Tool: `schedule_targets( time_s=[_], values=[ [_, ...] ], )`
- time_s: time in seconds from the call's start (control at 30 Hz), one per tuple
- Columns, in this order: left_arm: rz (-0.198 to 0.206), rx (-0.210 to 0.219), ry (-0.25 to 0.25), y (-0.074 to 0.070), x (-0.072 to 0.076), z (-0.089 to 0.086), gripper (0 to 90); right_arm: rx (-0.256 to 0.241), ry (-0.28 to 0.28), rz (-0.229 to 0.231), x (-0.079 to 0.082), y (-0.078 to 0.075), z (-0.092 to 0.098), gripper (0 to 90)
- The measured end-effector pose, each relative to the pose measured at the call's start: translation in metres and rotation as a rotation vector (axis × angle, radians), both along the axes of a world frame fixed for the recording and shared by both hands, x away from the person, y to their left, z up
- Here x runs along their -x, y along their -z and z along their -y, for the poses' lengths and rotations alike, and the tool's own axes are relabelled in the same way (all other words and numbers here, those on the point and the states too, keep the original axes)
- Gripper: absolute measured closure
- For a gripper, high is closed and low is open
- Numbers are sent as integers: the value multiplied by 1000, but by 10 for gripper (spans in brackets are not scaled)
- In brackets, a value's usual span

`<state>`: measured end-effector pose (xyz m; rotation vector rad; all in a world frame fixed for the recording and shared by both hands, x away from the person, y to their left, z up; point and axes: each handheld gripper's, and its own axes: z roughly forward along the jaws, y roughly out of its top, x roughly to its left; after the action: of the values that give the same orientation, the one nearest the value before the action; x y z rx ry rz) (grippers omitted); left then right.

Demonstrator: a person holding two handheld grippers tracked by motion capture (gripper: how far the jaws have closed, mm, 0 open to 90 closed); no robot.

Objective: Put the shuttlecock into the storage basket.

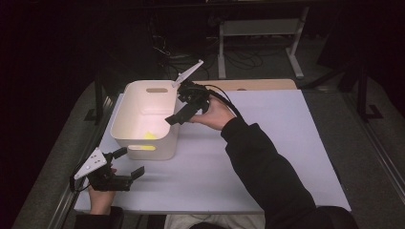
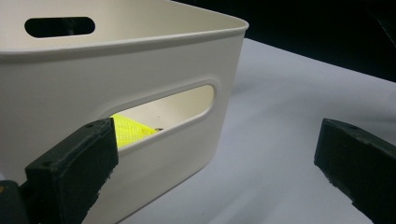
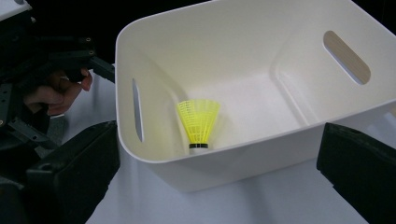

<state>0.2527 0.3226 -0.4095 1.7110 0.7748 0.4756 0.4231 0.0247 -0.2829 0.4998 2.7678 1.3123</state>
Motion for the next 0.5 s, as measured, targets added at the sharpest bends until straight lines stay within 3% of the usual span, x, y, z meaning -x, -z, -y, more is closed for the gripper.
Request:
schedule_targets(
  time_s=[0.5],
  values=[
    [-2,1,-2,0,0,0,0,-20,46,2,0,4,28,0]
  ],
)
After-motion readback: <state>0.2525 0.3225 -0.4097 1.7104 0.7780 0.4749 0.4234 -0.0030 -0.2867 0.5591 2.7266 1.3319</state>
